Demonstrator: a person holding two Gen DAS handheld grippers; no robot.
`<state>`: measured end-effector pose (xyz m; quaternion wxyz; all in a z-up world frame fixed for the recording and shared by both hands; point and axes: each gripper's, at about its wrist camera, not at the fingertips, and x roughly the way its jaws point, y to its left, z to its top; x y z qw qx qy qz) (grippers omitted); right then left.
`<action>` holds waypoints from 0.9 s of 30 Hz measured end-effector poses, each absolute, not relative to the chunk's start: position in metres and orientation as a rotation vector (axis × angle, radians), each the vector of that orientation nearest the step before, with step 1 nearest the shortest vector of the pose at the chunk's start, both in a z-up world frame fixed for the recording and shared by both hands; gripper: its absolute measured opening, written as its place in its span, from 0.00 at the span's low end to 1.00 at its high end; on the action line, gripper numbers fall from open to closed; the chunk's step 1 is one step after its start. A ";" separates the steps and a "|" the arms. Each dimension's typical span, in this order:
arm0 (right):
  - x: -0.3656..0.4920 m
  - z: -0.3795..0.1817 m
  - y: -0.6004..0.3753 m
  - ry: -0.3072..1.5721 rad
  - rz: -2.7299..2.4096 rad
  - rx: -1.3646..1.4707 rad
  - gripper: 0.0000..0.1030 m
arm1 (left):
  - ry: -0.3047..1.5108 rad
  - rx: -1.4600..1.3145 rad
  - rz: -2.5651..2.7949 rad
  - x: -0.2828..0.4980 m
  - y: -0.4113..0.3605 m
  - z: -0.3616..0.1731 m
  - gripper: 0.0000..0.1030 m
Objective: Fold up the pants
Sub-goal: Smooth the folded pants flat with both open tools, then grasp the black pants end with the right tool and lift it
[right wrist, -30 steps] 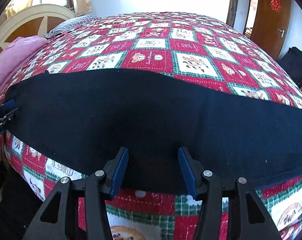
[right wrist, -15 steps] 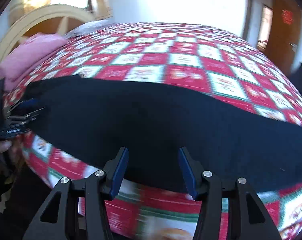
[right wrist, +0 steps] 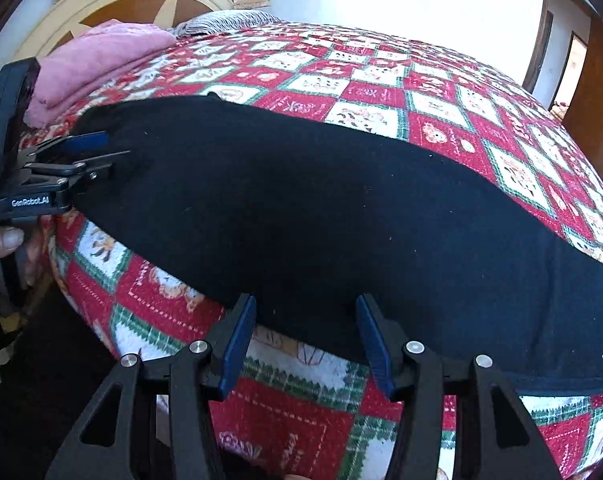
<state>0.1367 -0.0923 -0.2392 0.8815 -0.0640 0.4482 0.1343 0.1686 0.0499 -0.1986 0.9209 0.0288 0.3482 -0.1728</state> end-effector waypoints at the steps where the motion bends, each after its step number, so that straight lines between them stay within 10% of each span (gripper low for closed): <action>1: 0.135 -0.234 -0.102 0.931 0.267 -0.107 0.52 | 0.711 0.065 -0.371 0.169 0.044 -0.196 0.99; 27: 0.070 -0.132 -0.421 0.689 -0.305 0.386 0.52 | 0.741 0.117 -0.429 0.158 -0.033 -0.216 1.00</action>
